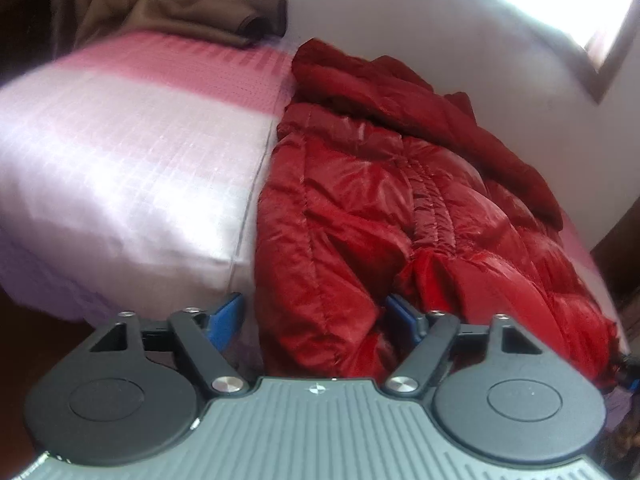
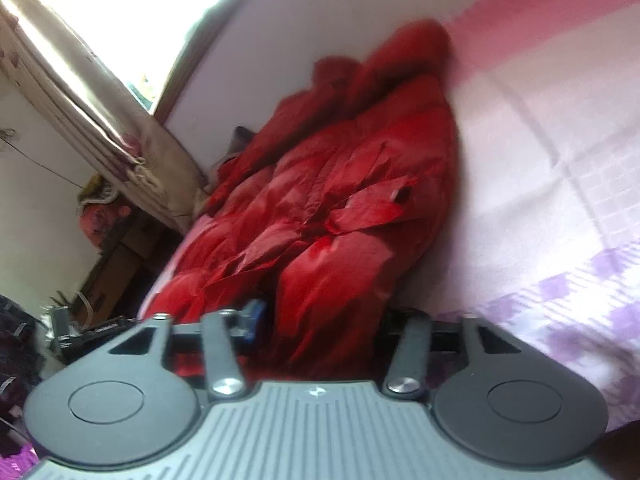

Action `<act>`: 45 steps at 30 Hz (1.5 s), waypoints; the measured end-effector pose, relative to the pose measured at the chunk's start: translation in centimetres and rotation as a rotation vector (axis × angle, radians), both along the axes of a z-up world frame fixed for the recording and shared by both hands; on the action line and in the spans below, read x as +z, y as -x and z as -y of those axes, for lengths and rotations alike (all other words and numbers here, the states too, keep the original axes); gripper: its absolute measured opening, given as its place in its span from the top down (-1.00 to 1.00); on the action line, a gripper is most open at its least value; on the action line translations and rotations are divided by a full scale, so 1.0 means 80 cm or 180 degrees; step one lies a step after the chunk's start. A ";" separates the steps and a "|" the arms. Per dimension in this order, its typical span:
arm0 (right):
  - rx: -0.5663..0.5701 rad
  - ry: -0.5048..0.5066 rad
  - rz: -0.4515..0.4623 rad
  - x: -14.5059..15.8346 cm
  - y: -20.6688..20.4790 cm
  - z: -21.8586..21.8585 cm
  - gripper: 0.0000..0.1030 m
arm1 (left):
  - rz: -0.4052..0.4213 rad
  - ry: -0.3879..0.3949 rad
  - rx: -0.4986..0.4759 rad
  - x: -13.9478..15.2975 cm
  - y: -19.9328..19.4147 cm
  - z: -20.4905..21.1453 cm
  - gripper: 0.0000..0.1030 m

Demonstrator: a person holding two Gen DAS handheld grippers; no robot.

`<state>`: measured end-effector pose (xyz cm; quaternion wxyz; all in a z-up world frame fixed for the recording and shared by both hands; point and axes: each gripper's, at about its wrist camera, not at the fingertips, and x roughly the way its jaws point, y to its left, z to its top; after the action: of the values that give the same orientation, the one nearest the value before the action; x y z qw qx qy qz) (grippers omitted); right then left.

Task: Fold large clothes
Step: 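Grasp the jacket front edge with the left gripper while the right gripper grasps the hem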

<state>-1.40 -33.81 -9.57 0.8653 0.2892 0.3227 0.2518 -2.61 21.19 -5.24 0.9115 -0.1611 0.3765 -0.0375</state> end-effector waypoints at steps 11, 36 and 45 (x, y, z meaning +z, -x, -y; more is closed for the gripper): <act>0.0029 0.0325 0.0150 0.009 0.004 -0.020 0.32 | 0.0198 -0.1111 -0.0137 0.021 0.013 0.073 0.55; 0.0038 0.0217 0.0127 0.007 -0.001 -0.023 0.45 | 0.0243 -0.1257 -0.0142 0.019 0.012 0.084 0.68; 0.0033 -0.0059 0.0126 0.009 0.012 -0.011 0.56 | 0.0267 -0.1058 -0.0079 0.031 0.025 0.074 0.75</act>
<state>-2.39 -32.95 -8.87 0.8675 0.2905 0.3046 0.2649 -4.58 15.31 -2.77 0.9400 -0.0018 0.3411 0.0073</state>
